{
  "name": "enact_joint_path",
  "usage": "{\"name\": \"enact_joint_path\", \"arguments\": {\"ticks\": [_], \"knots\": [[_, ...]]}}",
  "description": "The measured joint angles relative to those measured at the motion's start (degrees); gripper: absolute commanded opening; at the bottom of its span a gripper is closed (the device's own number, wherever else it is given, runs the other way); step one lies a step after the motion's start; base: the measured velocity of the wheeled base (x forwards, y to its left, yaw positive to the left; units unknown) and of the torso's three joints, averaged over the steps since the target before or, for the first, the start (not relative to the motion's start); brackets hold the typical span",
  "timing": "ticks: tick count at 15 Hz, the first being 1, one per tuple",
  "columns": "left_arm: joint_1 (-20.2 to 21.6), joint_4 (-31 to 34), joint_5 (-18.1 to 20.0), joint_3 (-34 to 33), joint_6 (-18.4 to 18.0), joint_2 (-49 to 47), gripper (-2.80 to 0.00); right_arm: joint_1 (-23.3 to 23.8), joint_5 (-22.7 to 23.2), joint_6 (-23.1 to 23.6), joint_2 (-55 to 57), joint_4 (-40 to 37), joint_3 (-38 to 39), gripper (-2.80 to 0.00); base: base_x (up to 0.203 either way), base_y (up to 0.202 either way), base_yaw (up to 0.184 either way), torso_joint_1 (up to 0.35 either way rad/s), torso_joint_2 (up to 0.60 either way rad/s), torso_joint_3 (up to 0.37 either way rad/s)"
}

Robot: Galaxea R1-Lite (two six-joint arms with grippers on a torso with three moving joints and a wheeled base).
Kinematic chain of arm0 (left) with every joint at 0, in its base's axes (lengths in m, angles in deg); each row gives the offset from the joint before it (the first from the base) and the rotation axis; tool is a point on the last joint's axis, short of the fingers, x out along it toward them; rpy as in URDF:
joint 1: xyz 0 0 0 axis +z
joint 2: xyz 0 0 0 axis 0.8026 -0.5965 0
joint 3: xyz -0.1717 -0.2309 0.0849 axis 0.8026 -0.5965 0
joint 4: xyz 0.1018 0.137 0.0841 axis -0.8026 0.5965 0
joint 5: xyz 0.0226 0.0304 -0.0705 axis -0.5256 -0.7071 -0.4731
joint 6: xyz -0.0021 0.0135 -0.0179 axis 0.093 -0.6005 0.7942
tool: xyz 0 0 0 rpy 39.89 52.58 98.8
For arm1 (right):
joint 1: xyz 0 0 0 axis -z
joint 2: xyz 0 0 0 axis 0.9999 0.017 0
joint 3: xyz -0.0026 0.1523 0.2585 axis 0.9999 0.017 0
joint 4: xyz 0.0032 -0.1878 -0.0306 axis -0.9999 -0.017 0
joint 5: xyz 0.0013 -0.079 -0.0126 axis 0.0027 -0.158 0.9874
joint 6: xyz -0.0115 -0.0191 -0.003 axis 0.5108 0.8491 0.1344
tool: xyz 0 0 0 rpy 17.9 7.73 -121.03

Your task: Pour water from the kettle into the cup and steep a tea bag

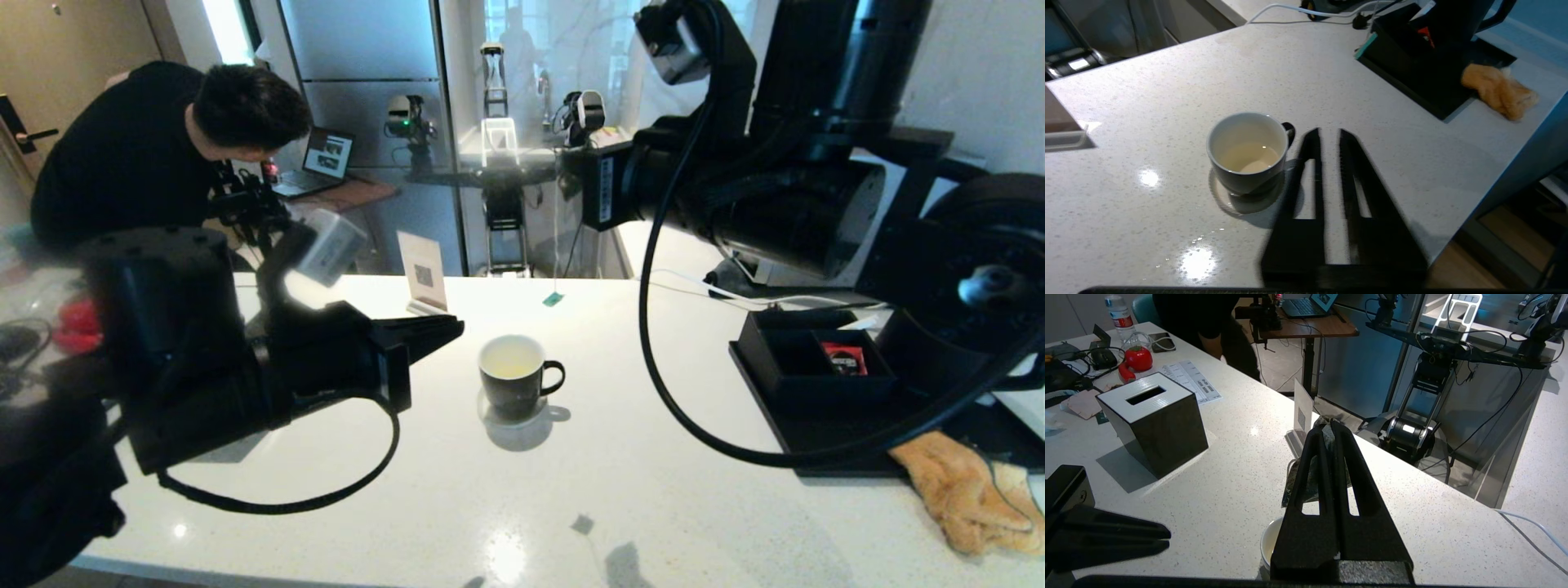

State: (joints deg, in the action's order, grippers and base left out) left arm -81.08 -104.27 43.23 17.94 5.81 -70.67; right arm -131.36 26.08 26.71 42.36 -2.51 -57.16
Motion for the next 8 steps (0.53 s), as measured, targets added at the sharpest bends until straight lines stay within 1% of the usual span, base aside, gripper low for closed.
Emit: {"name": "enact_joint_path", "arguments": {"ticks": [3,4,8], "knots": [[-0.3,-0.4,0.0,0.1,-0.1,-0.8,0.00,0.0,0.0,0.0,0.0,0.0,0.2,-2.80,0.000,0.000,0.000,0.000,0.00,0.000],[-0.4,-1.5,0.0,0.1,-0.1,-1.1,0.00,0.0,0.0,0.0,0.0,0.0,0.3,-2.80,0.000,0.000,0.000,0.000,0.00,0.000],[-0.9,-8.9,0.0,0.1,0.0,-3.7,0.00,0.0,0.0,0.0,0.2,0.0,0.2,-2.80,0.000,0.000,0.000,0.000,0.00,0.000]]}}
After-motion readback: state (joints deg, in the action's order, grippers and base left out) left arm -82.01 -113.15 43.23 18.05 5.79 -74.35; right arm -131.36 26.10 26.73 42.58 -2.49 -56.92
